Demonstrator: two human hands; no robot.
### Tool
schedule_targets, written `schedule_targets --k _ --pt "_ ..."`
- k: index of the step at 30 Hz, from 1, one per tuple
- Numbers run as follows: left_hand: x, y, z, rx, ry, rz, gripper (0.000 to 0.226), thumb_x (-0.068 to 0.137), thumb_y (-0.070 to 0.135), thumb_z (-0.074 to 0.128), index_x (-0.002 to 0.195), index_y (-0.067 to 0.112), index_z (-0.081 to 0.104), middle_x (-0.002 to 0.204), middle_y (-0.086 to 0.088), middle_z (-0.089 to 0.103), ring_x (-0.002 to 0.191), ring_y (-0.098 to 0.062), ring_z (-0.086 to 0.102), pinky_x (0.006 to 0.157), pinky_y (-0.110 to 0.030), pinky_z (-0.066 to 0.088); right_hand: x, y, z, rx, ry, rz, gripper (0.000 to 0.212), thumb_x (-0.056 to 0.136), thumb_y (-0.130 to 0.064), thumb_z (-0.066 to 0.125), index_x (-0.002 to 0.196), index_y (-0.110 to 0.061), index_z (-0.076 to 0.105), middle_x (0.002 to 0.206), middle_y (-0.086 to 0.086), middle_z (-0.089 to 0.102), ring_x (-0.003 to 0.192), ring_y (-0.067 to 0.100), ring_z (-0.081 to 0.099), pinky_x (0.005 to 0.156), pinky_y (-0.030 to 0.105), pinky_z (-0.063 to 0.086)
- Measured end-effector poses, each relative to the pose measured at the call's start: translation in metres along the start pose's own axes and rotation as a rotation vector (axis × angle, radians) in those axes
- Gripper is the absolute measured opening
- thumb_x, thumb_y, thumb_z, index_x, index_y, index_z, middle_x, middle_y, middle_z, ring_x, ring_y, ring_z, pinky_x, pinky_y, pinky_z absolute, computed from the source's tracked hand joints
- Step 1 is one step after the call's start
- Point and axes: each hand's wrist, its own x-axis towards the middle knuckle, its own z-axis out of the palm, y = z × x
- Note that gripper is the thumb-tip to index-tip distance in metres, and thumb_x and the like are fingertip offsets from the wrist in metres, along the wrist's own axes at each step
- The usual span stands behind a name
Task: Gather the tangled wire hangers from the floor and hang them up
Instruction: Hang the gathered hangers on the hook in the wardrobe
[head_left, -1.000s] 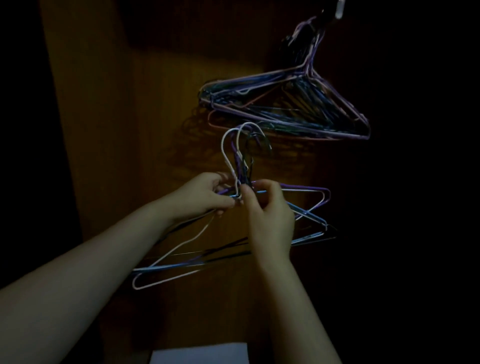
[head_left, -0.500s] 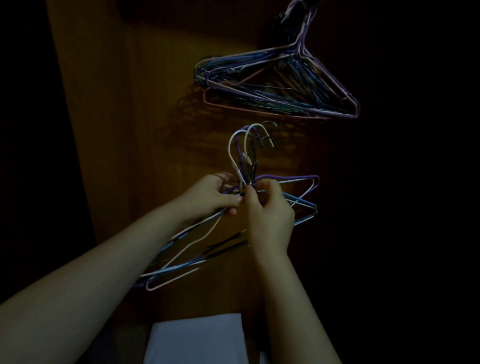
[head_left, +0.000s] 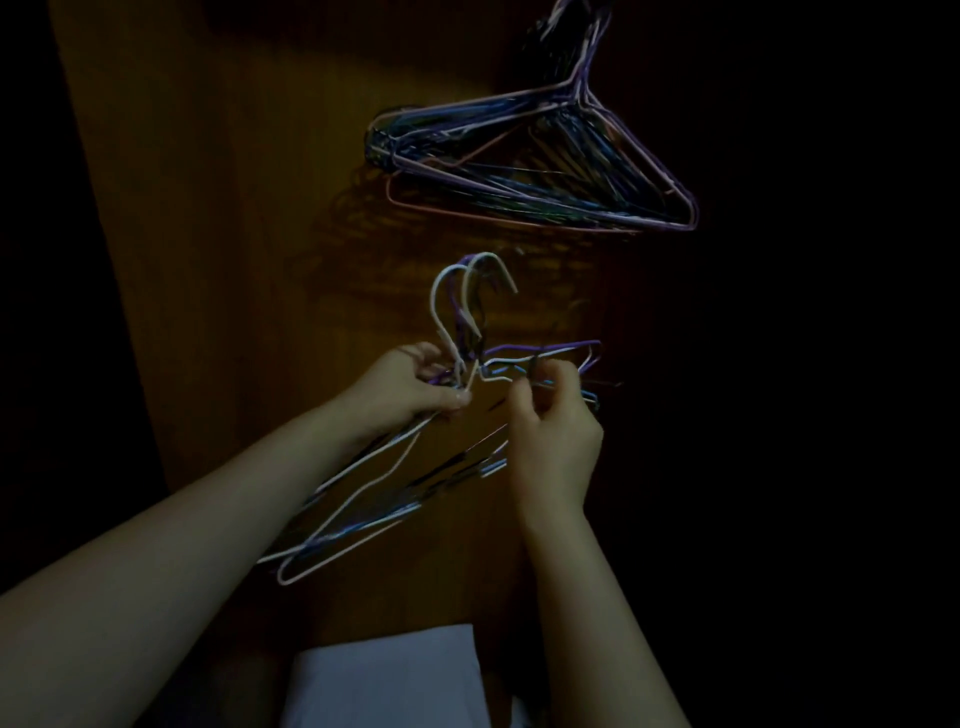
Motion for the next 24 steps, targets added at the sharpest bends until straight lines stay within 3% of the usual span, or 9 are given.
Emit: schedule_targets --k 3,7,10,12,14,16,21,24 --pt "0.003 -0.005 -0.012 0.09 -0.015 -0.008 0.024 0.081 -0.008 0.063 0.089 0.013 0.054 0.078 -0.006 0.06 0.053 -0.002 0.063 0.051 -0.015 0.05 0.015 0.007 -0.009 -0.046 0.066 -0.002 0.017 0.093 -0.02 0.052 0.108 -0.014 0.057 0.088 0.003 0.065 0.084 0.024 0.063 0.072 0.031 0.046" --pt "0.007 -0.008 -0.021 0.23 -0.121 0.009 0.029 0.081 -0.006 0.064 0.092 0.02 0.057 0.088 0.002 0.062 0.067 -0.002 0.062 0.056 -0.012 0.051 0.045 0.025 -0.022 -0.193 0.097 -0.029 0.02 0.097 -0.018 0.047 0.114 -0.008 0.052 0.096 0.01 0.065 0.085 0.025 0.06 0.066 0.024 0.033" --pt "0.008 -0.002 -0.025 0.47 -0.239 0.082 0.028 0.082 0.002 0.067 0.095 0.025 0.057 0.091 0.01 0.062 0.071 0.013 0.059 0.062 -0.003 0.044 0.067 0.037 -0.032 -0.33 0.119 -0.074 0.02 0.096 -0.016 0.048 0.114 -0.009 0.054 0.098 0.014 0.067 0.09 0.033 0.063 0.069 0.031 0.043" --pt "0.01 0.002 -0.026 0.63 -0.301 0.128 0.026 0.082 0.009 0.068 0.093 0.029 0.056 0.093 0.006 0.064 0.078 0.004 0.06 0.067 -0.005 0.041 0.081 0.042 -0.038 -0.355 0.154 -0.105 0.021 0.094 -0.014 0.05 0.113 -0.014 0.058 0.1 0.01 0.069 0.093 0.03 0.064 0.079 0.04 0.05" --pt "0.014 0.005 -0.026 0.698 -0.337 0.157 0.025 0.082 0.011 0.068 0.091 0.031 0.055 0.091 0.01 0.062 0.078 0.005 0.058 0.068 -0.004 0.04 0.095 0.044 -0.042 -0.269 0.152 -0.117 0.022 0.093 -0.017 0.053 0.113 -0.017 0.063 0.103 0.004 0.07 0.095 0.021 0.064 0.089 0.042 0.049" --pt "0.02 0.009 -0.025 0.709 -0.361 0.187 0.025 0.081 0.01 0.07 0.092 0.029 0.057 0.089 0.015 0.06 0.077 0.014 0.056 0.069 -0.002 0.039 0.108 0.042 -0.043 -0.141 0.088 -0.1 0.023 0.094 -0.02 0.056 0.114 -0.017 0.066 0.102 0.0 0.07 0.094 0.013 0.064 0.089 0.032 0.05" --pt "0.04 0.023 -0.026 0.651 -0.335 0.251 0.033 0.077 0.003 0.072 0.105 0.018 0.063 0.095 0.021 0.06 0.084 0.019 0.056 0.08 -0.002 0.04 0.151 0.028 -0.039 0.143 0.002 -0.064 0.02 0.093 -0.015 0.057 0.108 -0.008 0.069 0.085 -0.004 0.067 0.082 0.01 0.063 0.081 0.028 0.051" --pt "0.055 0.042 -0.028 0.67 -0.29 0.316 0.036 0.077 0.006 0.073 0.104 0.026 0.06 0.096 0.027 0.057 0.088 0.02 0.055 0.082 -0.003 0.041 0.189 0.01 -0.035 0.264 0.043 -0.046 0.02 0.093 -0.017 0.058 0.106 -0.006 0.069 0.086 0.001 0.069 0.083 0.012 0.065 0.08 0.029 0.053"
